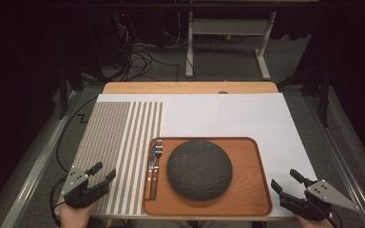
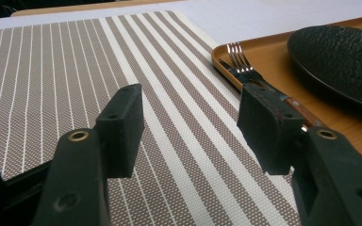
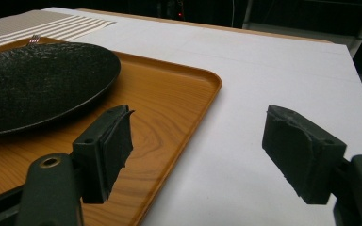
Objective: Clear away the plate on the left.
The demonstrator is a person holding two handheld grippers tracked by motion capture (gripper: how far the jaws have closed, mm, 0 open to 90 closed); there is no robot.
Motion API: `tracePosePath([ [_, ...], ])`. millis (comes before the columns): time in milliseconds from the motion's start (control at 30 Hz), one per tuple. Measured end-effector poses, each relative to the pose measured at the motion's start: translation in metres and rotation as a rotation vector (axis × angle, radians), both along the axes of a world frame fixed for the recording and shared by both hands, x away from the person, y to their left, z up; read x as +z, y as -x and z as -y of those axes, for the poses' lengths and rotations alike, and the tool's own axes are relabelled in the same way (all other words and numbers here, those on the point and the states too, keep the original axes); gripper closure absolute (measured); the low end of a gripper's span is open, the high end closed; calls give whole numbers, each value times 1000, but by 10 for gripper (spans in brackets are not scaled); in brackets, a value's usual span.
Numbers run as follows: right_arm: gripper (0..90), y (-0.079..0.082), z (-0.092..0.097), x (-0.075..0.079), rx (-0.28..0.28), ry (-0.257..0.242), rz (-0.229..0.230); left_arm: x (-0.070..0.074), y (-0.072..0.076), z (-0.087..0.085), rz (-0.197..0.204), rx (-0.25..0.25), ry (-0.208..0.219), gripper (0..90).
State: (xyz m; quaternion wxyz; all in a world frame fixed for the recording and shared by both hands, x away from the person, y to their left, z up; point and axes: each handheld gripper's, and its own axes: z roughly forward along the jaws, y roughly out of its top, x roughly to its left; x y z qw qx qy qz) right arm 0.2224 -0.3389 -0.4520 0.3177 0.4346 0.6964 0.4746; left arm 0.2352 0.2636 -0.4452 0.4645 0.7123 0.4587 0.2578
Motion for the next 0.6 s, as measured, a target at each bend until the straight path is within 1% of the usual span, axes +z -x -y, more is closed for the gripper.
tracePosePath([
  [333, 251, 1, -1, 0, 4, 1, -3, -7, 2, -4, -17, 12, 11, 395],
  [500, 251, 1, 0, 0, 3, -2, -4, -9, 2, -4, -19, 16, 16, 395],
  [600, 251, 1, 0, -1, 0, -5, -7, -9, 3, -5, -13, 24, 25, 395],
])
